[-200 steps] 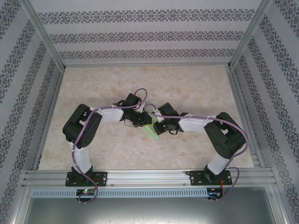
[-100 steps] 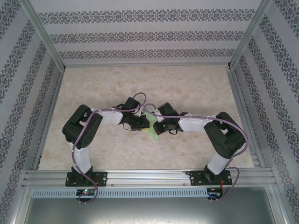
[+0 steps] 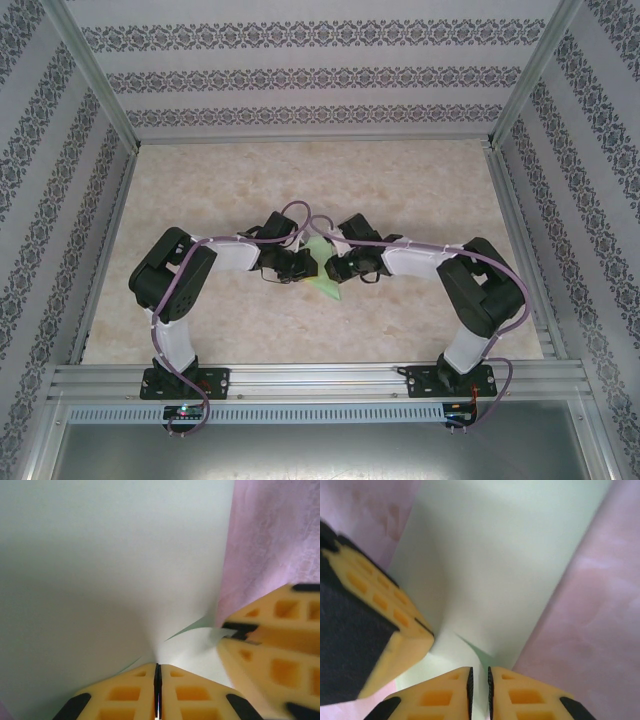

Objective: Fold a paper plane with a square sheet of paper (fold left side to right side)
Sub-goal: Third fold the triangle at the center of the table.

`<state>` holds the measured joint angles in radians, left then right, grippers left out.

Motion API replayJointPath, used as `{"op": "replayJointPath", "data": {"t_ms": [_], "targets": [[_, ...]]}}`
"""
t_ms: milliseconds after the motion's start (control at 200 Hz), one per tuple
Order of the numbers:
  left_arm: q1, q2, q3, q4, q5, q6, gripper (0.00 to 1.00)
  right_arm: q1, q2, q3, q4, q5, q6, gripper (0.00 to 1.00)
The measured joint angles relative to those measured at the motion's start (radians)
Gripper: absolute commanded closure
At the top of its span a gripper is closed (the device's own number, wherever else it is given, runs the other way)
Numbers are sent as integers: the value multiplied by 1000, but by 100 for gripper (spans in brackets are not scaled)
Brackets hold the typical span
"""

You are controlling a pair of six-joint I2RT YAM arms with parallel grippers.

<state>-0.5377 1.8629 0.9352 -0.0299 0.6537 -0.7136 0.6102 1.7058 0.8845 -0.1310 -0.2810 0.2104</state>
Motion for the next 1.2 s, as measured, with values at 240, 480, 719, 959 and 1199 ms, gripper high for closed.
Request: {"op": "replayJointPath", "data": {"t_ms": [240,480,719,959,1199], "targets": [[0,0,-1,2,0,-3,88,-65,-130,14,-52,-87,25,75],[0,0,-1,2,0,-3,88,-58,-176,-58,-60,-335,101,78],[0,0,-1,2,0,-3,88,-43,-116,-106,-52,-436,151,79],[0,0,-1,2,0,-3,88,-43,-50,-106,-40,-459,159,81],[0,0,0,1,0,-3,88,-43,-22,-106,-37,-469,161,82]]}}
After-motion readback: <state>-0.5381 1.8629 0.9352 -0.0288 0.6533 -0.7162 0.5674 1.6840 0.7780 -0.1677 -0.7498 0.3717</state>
